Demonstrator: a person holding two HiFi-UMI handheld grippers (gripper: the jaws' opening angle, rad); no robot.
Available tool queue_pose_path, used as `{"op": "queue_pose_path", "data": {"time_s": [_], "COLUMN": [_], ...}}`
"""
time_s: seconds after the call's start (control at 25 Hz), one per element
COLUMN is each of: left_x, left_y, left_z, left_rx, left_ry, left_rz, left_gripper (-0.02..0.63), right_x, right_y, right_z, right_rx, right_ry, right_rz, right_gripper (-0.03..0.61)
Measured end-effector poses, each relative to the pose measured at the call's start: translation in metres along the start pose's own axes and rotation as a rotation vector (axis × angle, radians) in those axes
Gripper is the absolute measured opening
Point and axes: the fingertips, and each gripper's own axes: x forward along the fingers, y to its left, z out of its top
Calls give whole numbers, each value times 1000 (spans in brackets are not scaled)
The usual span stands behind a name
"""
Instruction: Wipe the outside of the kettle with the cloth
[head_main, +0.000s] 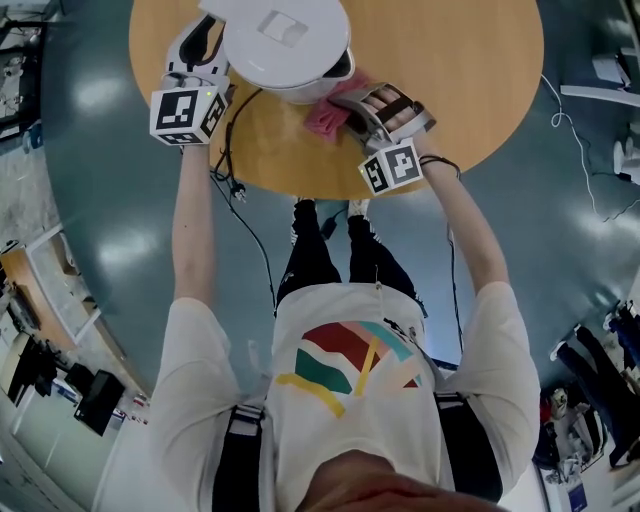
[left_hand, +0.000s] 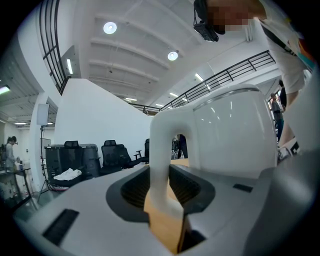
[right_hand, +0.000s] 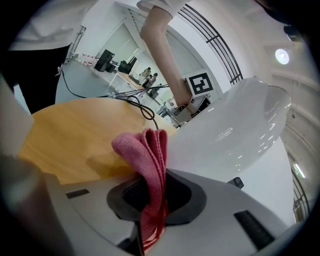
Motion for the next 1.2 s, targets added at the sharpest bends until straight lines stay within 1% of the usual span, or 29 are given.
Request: {"op": "queue_pose_path", "data": {"time_s": [0.04,0.12,0.2,0.24,0.32,0.4,0.48,0.56,0.68,0.8,0.92,1.0,1.08,1.2], "left_x": [0,-1,-3,-2,1,6,7,4,0,-4,-6,-4,-1,1], "left_y": [0,1,2,2,2,-7,-26,-42,-43,-42,-42,-40,-40,-43], "left_z": [0,1,4,5,6,6,5,4,6,11,10,6,5,9], "left_rx": [-2,-7,-10,-11,-13,-8,-4,-12,-35,-45,-34,-39,-48,-47], "left_ry": [-2,-2,5,9,10,11,25,39,45,45,46,50,46,39], "left_rz": [-1,-6,-15,-20,-30,-48,-69,-81,-75,-75,-93,-100,-103,-106], "left_gripper": [158,158,158,158,158,158,158,158,158,158,158,158,158,158], "right_x": [-2,-18,-47,-64,-97,-129,-158,-174,-163,-131,-85,-57,-36,-19], "right_y": [-2,-17,-44,-62,-102,-140,-166,-189,-231,-260,-269,-270,-270,-271], "right_z": [1,10,28,36,49,55,60,69,95,122,138,142,141,135], "right_rx": [8,56,116,128,106,49,-9,-50,-82,-154,-226,-252,-272,-317], "right_ry": [6,1,-27,-41,-59,-60,-44,-30,-37,-36,-1,23,53,96], "right_rz": [-4,-36,-84,-108,-153,-191,-202,-197,-195,-176,-105,-46,10,56], "right_gripper": [48,48,48,48,46,48,48,48,48,48,48,48,48,48]}}
